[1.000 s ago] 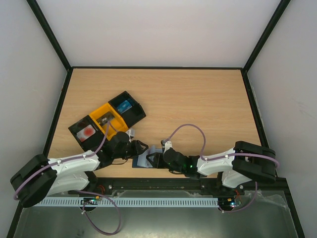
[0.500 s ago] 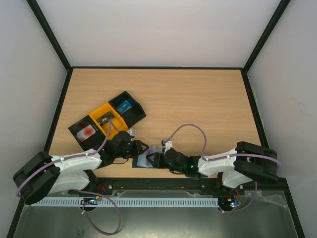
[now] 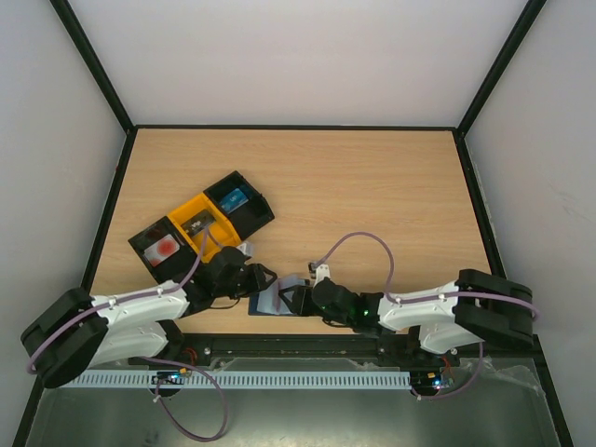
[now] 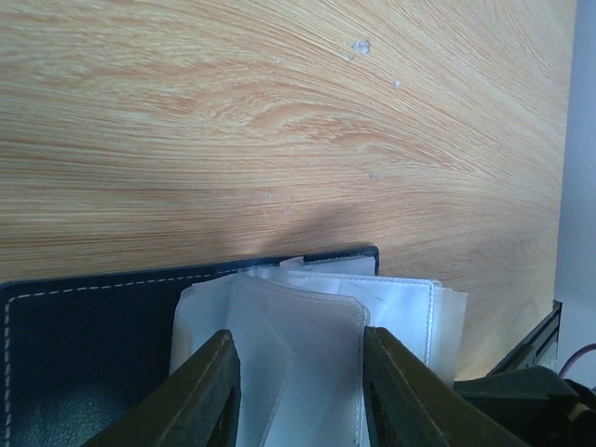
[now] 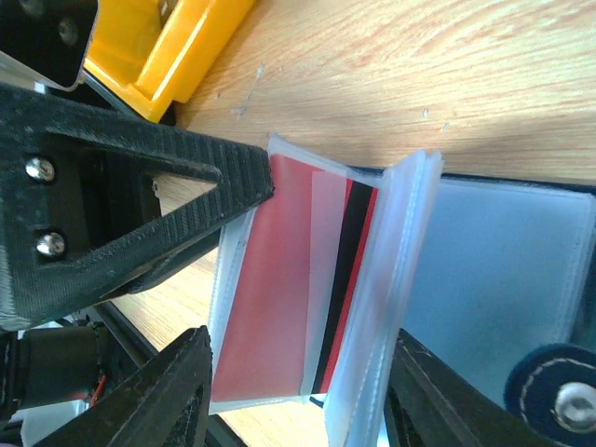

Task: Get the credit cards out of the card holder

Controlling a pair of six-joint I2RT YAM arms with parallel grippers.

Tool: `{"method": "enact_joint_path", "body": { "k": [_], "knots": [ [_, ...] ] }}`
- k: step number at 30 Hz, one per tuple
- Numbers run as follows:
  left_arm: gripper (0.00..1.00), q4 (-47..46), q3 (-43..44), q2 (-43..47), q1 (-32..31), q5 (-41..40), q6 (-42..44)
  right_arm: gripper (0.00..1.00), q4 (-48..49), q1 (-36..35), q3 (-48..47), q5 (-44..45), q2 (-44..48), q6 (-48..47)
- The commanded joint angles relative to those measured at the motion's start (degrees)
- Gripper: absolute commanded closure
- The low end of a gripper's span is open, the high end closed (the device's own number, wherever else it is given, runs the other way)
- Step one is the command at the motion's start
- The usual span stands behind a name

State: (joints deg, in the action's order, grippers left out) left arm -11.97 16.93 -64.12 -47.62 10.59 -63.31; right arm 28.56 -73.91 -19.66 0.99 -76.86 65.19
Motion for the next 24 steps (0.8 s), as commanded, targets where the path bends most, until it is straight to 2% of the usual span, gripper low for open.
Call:
{"method": "enact_joint_path", "body": {
  "k": [1, 10, 14, 20, 24],
  "knots": [
    [0.62, 4.0, 0.6, 2.3, -0.3, -1.8, 1.2, 0.51, -6.5, -0.3, 0.3, 4.6, 4.8, -0.2],
    [0.62, 14.1, 3.2, 8.6, -0.3, -7.0, 2.3, 0.52, -9.7, -0.3, 0.7, 6.4, 11.8, -0.1],
    [0.61, 18.2, 5.0, 12.3, -0.3, -8.9, 2.9, 0.6, -7.5, -0.2, 0.4, 4.9, 11.2, 0.2],
    [0.62, 18.3, 4.8, 15.4, -0.4, -7.7, 2.4, 0.69, -3.1, -0.3, -0.4, 2.1, 7.1, 0.4],
    [0.7, 13.0, 2.1, 14.1, -0.3, -4.4, 1.3, 0.72, 1.1, -0.3, -0.8, -0.5, 2.2, 1.1]
  ]
}}
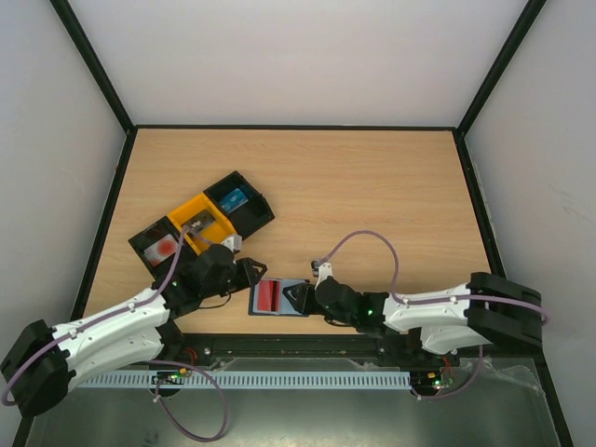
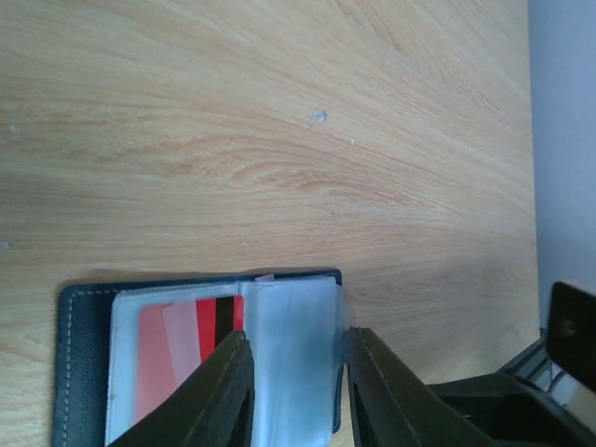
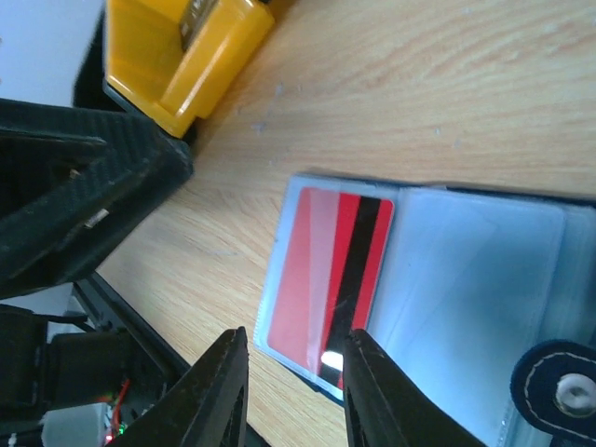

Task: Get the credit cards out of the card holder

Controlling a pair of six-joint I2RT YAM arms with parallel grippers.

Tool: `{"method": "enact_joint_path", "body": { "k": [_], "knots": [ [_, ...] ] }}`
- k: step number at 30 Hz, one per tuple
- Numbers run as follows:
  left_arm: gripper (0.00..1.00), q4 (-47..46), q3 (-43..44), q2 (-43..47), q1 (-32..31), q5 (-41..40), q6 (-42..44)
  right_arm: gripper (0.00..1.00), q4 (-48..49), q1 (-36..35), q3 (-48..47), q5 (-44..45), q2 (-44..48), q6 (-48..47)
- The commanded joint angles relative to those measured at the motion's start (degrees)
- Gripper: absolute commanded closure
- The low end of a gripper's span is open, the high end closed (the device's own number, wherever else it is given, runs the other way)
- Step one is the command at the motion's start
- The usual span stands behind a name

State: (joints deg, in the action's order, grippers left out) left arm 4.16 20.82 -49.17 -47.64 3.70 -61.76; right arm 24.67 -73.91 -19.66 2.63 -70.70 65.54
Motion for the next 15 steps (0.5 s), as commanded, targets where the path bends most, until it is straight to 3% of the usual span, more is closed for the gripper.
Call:
{"method": "enact_joint_path", "body": {
  "k": [1, 6, 15],
  "knots": [
    [0.74, -5.2, -2.5, -1.8, -0.2, 3.5, -0.6, 0.72, 6.3, -0.3, -1.1, -2.8, -5.6, 0.9],
    [0.81, -9.1, -5.6, -6.2, -0.3, 5.3, -2.2, 0.76, 9.0, -0.2, -3.0, -4.6, -11.3, 0.8],
    [0.89, -7.5, -7.0, -8.1, -0.3, 3.9, -2.0, 0.76, 8.5, -0.3, -5.0, -4.4, -16.3, 0.5]
  ]
}}
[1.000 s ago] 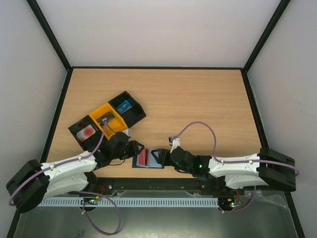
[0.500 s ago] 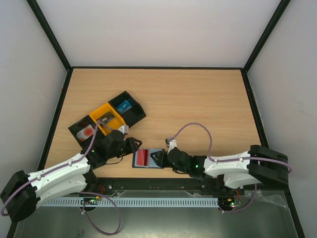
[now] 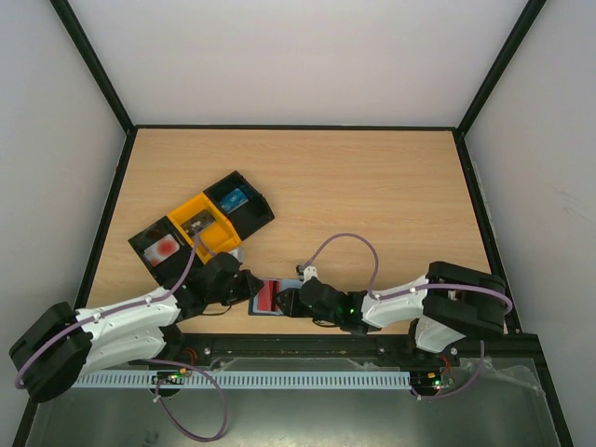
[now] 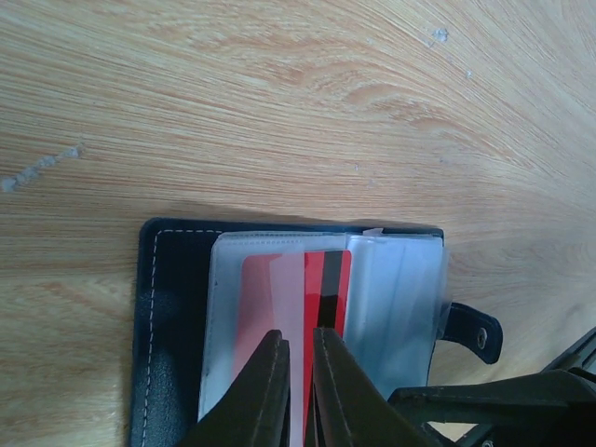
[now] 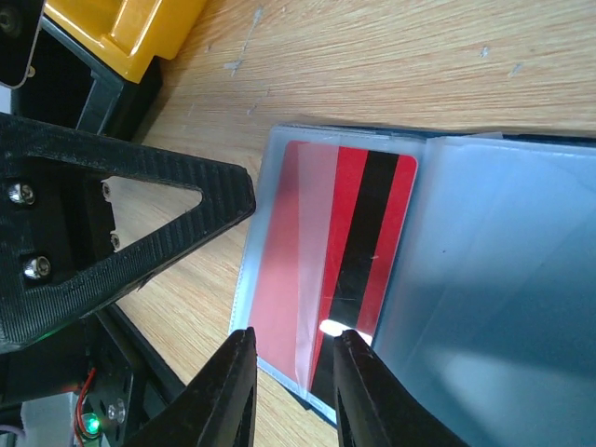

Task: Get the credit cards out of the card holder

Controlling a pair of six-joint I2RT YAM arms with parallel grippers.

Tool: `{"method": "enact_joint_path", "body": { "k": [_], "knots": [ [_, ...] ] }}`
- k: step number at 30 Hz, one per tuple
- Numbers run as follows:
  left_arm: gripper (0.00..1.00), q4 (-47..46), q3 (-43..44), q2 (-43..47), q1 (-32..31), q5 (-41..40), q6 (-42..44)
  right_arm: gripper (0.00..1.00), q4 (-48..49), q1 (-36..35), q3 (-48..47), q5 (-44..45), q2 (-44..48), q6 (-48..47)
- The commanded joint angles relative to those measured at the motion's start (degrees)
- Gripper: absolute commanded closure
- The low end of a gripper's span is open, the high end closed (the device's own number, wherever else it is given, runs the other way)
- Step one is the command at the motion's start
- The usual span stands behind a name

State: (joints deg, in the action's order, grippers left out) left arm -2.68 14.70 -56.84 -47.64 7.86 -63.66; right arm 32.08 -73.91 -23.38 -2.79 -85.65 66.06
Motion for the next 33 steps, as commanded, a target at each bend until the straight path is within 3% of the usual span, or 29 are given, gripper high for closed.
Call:
{"method": "enact_joint_path", "body": {
  "k": [1, 21, 33],
  "knots": [
    [0.9, -0.7, -1.2, -0.5, -0.3, -0.3, -0.2, 0.76, 0.9, -0.3, -1.3, 1.2, -1.6, -0.1],
    [0.9, -1.9, -4.1, -1.0, -0.3, 1.5, -0.6, 0.79, -1.4, -0.2, -2.1, 3.5, -5.5, 1.2],
    [0.9, -2.6, -4.8, -0.6, -0.3, 1.7, -0.8, 0.83, 3.0, 0.4, -1.2, 2.2, -7.1, 2.1]
  ]
}}
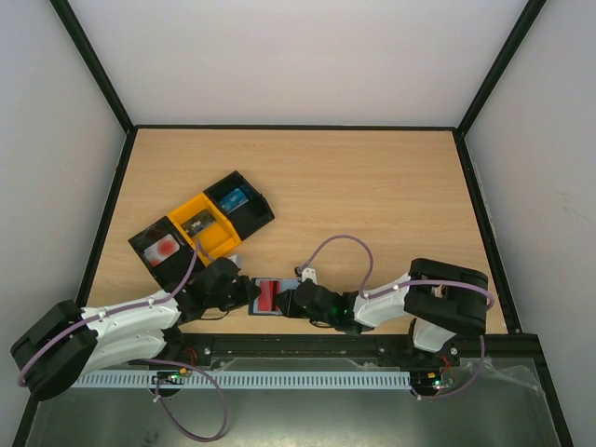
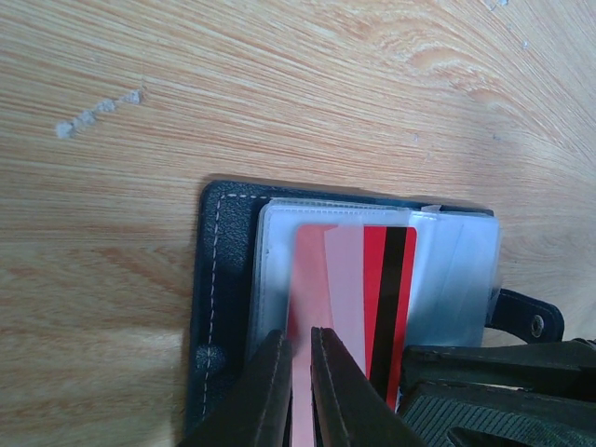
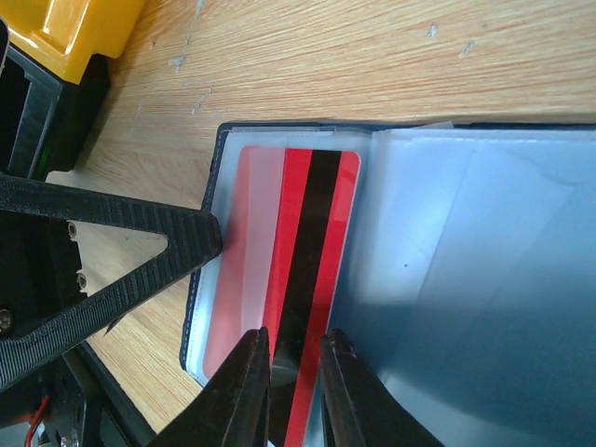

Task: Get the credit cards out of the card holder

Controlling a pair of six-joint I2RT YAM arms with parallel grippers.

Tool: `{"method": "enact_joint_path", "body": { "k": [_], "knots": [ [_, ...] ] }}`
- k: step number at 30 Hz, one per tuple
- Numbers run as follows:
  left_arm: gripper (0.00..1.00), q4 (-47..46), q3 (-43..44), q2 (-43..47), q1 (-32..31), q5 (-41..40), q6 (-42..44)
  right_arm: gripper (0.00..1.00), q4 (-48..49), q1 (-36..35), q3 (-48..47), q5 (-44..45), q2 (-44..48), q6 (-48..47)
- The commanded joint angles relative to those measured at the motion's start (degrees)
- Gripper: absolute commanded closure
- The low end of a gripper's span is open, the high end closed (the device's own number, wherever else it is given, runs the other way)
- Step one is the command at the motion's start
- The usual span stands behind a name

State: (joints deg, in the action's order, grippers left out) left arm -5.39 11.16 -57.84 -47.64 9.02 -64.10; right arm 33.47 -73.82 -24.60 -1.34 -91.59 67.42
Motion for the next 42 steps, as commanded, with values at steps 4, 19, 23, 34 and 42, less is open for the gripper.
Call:
{"method": "enact_joint_path", "body": {
  "k": [4, 19, 23, 34, 42],
  "knots": [
    [0.9, -1.1, -1.9, 0.1, -0.3, 1.0, -0.5, 0.84, 2.7, 0.5, 0.2, 0.7, -1.4, 0.9],
    [0.91, -0.8, -2.0, 0.6, -0.3, 1.0, -0.8, 0.83, 4.3, 1.4, 1.3, -1.3, -3.2, 5.1],
    [0.91, -0.4, -2.1, 1.1, -0.3, 0.8, -0.9, 0.83, 3.4, 1.5, 2.0, -1.0, -2.2, 6.4],
    [0.91, 1.1, -2.3, 2.9, -0.3, 0.3, -1.3, 0.83, 1.3, 1.6, 1.3, 0.2, -1.9, 7.2],
    [0.91, 0.8, -2.7, 3.3, -0.3, 0.3, -1.6, 0.83, -0.1, 1.5, 1.7, 1.3, -1.2, 7.7]
  ]
}}
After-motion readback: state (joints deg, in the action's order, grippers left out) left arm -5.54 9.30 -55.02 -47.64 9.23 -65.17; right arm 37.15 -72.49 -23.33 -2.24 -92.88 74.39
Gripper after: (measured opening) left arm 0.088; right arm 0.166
